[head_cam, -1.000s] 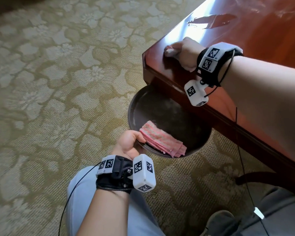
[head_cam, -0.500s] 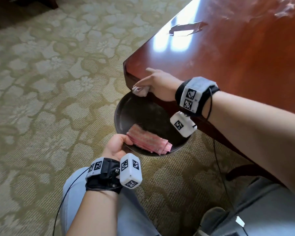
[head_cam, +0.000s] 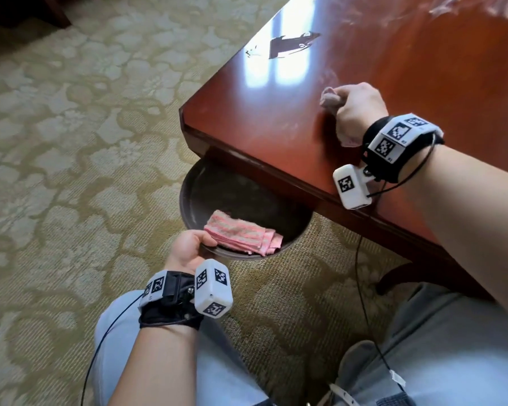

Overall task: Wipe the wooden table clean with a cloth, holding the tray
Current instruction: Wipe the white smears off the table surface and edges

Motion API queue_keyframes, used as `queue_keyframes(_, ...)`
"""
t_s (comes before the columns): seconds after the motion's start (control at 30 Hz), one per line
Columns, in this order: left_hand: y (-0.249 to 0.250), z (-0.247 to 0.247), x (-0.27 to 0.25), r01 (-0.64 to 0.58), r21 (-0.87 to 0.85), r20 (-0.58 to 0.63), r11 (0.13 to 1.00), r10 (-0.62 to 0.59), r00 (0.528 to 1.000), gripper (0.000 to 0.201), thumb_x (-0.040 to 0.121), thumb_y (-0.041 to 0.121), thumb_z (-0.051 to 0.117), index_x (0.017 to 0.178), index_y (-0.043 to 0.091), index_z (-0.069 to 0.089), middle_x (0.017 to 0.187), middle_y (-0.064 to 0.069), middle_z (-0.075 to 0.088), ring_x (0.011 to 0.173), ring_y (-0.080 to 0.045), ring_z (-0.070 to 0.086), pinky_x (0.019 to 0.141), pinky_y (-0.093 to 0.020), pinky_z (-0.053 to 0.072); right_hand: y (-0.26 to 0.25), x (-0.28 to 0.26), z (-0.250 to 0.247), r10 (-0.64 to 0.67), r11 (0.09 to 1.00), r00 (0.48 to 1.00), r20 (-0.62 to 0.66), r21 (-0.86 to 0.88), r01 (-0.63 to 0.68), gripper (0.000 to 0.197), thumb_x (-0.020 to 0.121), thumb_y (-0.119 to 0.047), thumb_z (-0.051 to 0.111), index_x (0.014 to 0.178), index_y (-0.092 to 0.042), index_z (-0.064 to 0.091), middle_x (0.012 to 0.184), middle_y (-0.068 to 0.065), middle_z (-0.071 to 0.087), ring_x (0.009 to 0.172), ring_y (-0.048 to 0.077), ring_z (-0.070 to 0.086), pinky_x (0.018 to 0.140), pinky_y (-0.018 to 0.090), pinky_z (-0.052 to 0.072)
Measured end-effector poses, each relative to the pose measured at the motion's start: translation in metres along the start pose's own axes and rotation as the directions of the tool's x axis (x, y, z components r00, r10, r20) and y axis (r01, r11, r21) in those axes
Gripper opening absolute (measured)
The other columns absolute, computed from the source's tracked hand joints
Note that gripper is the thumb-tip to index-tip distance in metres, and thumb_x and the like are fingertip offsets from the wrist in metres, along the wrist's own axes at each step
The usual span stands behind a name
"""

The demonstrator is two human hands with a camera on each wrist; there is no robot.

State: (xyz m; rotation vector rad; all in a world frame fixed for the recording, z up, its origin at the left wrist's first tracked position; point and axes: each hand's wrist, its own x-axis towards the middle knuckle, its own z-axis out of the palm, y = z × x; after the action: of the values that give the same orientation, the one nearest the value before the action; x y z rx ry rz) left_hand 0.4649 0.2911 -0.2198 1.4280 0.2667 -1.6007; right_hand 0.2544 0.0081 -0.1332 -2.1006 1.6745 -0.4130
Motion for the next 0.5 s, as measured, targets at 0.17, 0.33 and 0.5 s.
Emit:
queue_keyframes(0.17, -0.001, -0.007, 0.006, 0.009, -0.032, 0.002, 0.999, -0.009, 1.0, 0.069, 0.058, -0.003, 0.048, 0.127, 0.002, 0.049, 0.142, -0.024, 0.05, 0.119, -0.035, 0.051, 0.12, -0.04, 0.026, -0.007, 0.001, 0.0, 0.059, 0.949, 0.992, 0.108, -0.313, -0.022, 0.025, 0.061, 0.002, 0.067, 0.071, -0.014, 0.052, 0.09, 0.006, 0.058, 0.078, 0.025, 0.058, 0.065, 0.027, 0.04)
queue_keyframes(0.33, -0.001, -0.009, 0.012, -0.018, -0.085, 0.026, 0.996, 0.02, 0.999, 0.061, 0.063, -0.006, 0.04, 0.124, 0.002, 0.048, 0.14, -0.025, 0.052, 0.13, -0.039, 0.051, 0.109, -0.041, 0.043, -0.027, -0.001, 0.013, -0.013, 0.936, 0.974, 0.227, -0.339, 0.092, 0.035, 0.062, 0.007, 0.058, 0.079, -0.021, 0.045, 0.099, 0.013, 0.051, 0.075, 0.025, 0.052, 0.052, 0.025, 0.033)
queue_keyframes(0.5, -0.001, -0.011, 0.014, -0.031, -0.109, 0.051, 0.994, 0.037, 0.998, 0.055, 0.065, -0.008, 0.039, 0.118, 0.0, 0.05, 0.138, -0.025, 0.054, 0.114, -0.037, 0.058, 0.098, -0.039, 0.05, -0.057, -0.013, 0.03, -0.132, 0.919, 0.945, 0.299, -0.322, 0.23, 0.033, 0.065, 0.01, 0.044, 0.072, -0.022, 0.039, 0.101, 0.006, 0.043, 0.073, 0.025, 0.052, 0.047, 0.026, 0.03)
